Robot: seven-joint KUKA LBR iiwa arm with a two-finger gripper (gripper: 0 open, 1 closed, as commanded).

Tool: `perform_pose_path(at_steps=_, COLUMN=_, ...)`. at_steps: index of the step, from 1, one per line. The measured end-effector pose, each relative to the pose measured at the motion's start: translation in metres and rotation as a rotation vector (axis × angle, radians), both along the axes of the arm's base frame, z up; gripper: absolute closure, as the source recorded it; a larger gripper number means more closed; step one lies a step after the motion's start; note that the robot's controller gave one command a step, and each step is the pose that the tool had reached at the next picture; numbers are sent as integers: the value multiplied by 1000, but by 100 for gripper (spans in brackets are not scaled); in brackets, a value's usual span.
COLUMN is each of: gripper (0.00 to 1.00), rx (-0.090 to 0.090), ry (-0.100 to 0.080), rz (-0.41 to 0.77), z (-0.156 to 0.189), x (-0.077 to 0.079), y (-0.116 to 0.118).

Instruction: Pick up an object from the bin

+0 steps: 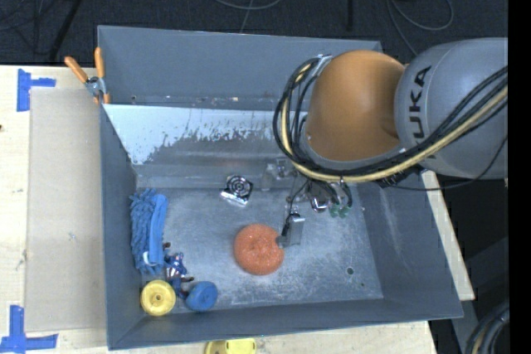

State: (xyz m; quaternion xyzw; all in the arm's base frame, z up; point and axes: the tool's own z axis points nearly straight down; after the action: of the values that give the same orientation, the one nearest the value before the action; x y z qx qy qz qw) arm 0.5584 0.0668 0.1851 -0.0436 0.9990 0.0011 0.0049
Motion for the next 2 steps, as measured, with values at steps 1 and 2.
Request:
perform_pose_path(at_steps=1, gripper=0, rx=-6, ry=4, rz=97, z=-59, x=10, y=-6)
perform_pose_path(at_steps=2, gripper=0, rx=-2, ry=12, rz=60, z=-89, x=-22, y=-10)
